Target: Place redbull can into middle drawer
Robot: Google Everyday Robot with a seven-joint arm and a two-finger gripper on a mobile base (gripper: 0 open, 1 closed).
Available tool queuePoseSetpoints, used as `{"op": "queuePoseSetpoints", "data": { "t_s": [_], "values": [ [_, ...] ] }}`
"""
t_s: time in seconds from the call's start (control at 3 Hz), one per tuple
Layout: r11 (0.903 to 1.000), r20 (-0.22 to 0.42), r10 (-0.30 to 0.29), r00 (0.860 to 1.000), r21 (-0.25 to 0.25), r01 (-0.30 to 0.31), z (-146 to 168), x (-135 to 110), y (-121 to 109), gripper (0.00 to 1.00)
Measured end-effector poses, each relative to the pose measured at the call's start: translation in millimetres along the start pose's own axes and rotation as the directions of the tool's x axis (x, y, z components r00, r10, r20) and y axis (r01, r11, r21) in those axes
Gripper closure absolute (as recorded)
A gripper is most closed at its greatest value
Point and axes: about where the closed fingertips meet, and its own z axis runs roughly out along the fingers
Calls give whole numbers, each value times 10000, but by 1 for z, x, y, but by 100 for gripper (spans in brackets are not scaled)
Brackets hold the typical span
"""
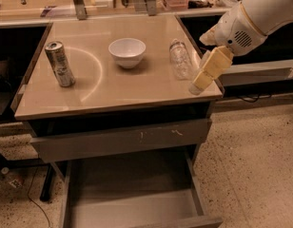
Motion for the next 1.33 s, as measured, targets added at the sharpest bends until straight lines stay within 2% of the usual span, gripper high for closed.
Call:
{"op": "queuePoseSetpoints", "data": {
  "t_s": [0.33,0.67,1.0,1.33],
  "values": [
    [9996,398,-193,9990,-192,201,12,-6,2,0],
    [9941,1697,-706,9830,-697,835,53,-43,1,0],
    [9802,3036,-1292,9440,-1052,1680,86,-97,-1,0],
    [9611,3921,-1740,9033,-1319,2425,112,-145,-5,0]
  ]
}}
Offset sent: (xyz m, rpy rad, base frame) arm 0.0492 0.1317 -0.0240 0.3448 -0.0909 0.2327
